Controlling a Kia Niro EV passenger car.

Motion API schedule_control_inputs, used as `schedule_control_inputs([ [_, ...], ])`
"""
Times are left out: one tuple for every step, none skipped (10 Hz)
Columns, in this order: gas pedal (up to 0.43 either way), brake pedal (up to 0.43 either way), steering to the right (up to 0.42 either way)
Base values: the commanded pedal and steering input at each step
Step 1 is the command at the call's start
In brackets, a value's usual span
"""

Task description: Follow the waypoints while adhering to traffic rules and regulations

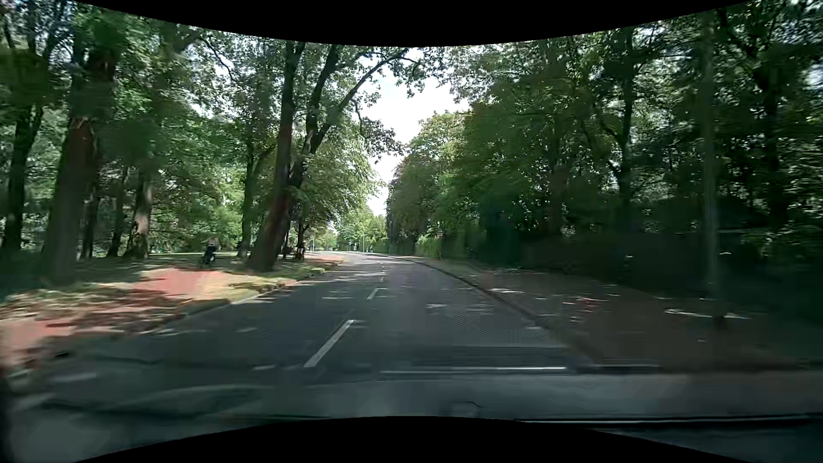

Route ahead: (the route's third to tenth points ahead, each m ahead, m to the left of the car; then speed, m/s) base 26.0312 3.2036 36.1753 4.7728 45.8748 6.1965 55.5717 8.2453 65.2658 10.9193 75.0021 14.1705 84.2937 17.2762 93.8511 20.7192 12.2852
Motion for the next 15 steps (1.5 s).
schedule_control_inputs([
  [0.157, 0.018, -0.019],
  [0.157, 0.018, -0.021],
  [0.157, 0.018, -0.023],
  [0.157, 0.018, -0.023],
  [0.157, 0.018, -0.023],
  [0.157, 0.018, -0.023],
  [0.157, 0.018, -0.023],
  [0.157, 0.018, -0.023],
  [0.157, 0.018, -0.023],
  [0.157, 0.018, -0.023],
  [0.157, 0.018, -0.021],
  [0.157, 0.018, -0.019],
  [0.157, 0.018, -0.019],
  [0.157, 0.018, -0.019],
  [0.157, 0.018, -0.020],
])
